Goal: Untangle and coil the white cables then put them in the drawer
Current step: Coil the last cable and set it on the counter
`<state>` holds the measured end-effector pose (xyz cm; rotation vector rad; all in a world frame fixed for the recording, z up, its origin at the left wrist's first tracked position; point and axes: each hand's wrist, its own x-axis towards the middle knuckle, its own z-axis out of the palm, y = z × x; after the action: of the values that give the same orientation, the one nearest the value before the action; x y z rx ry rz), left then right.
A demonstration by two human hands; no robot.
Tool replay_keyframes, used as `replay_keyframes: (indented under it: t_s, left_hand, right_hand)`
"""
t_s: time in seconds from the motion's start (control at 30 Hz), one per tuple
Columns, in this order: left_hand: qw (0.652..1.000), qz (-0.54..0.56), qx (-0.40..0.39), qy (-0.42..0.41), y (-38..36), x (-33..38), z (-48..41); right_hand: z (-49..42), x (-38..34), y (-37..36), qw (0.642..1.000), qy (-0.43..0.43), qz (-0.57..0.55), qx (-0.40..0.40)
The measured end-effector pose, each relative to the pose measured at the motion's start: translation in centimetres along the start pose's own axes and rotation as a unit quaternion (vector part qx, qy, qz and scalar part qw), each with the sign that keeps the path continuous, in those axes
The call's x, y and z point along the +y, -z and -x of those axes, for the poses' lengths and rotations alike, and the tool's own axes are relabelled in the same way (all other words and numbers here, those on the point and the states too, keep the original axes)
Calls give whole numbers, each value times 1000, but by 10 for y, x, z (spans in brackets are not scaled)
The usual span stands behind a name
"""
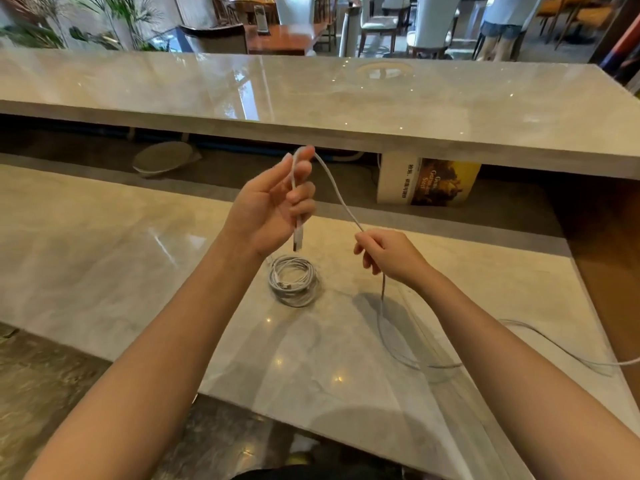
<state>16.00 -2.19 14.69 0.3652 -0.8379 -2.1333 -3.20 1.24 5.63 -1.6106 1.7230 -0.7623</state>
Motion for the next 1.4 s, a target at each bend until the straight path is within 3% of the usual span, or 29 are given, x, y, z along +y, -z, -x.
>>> replay_keyframes:
  t_s: [0.07, 0.17, 0.23, 0.33, 0.43, 0.5, 0.6, 0.7, 0.8, 0.87, 1.0, 1.17, 1.4]
  left_hand:
    - [999, -20, 0, -39, 1, 8, -4]
    - [985, -147, 10, -87, 0, 17, -10]
    - [960, -246, 38, -125, 0, 18, -13]
    - [886, -436, 70, -144, -2, 9, -20]
    - [784, -612, 58, -88, 3, -3, -27]
    - [756, -650, 64, -37, 5, -3, -30]
    - [734, -677, 55, 2, 4, 4, -34]
    - [762, -643, -6, 79, -1, 9, -34]
    - [865, -471, -100, 139, -3, 17, -32]
    - [913, -335, -163, 166, -5, 24, -31]
    - [921, -278, -221, 158, -10, 33, -32]
    - [946, -237, -201, 88, -12, 31, -35]
    - [963, -71, -231, 119, -18, 21, -33]
  right_hand:
    - [0, 3, -3, 1000, -16, -12, 1]
    - [1, 5, -4, 998, -50, -43, -8]
    - [3, -2, -6, 998, -50, 28, -40]
    - [7, -25, -10, 965, 58, 248, -68]
    - [12, -58, 1, 925, 158, 345, 14]
    - [12, -73, 18, 909, 200, 359, 73]
    - [11, -88, 37, 898, 252, 348, 97]
    - [6, -100, 54, 895, 282, 326, 114]
    - [-1, -107, 74, 918, 272, 259, 128]
    - [-4, -107, 79, 946, 252, 183, 89]
    - [3, -106, 75, 978, 204, -31, -28]
    - [6, -111, 85, 962, 166, -214, 44]
    - [0, -107, 76, 972, 142, -151, 109]
